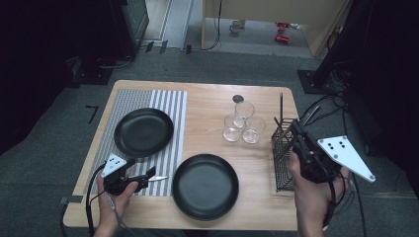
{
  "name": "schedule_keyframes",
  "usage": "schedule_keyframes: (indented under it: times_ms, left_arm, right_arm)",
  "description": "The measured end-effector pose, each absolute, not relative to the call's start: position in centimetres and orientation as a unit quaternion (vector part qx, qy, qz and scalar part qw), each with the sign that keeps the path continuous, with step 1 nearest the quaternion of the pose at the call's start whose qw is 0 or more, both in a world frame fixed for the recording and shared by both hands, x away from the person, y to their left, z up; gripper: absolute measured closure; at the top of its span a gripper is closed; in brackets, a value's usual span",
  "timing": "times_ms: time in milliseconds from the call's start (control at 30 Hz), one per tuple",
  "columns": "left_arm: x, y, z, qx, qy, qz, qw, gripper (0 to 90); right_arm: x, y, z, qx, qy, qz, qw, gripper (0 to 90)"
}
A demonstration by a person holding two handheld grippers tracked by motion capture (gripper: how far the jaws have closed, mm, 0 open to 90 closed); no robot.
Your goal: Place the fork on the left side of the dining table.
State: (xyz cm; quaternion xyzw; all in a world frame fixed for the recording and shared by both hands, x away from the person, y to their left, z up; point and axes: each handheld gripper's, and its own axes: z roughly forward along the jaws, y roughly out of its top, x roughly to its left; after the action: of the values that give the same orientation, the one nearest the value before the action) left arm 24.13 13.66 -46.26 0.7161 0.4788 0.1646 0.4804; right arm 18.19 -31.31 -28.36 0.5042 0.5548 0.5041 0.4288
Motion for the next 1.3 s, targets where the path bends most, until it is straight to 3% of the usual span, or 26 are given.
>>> schedule_keyframes:
  times_ms: [1300]
  left_arm:
    - [25.1, 5.0, -45.0, 0.752, 0.407, 0.152, 0.496, 12.7]
  right_arm:
    - [20.5, -24.8, -30.5, 0.479, 0.586, 0.536, 0.374, 88.4]
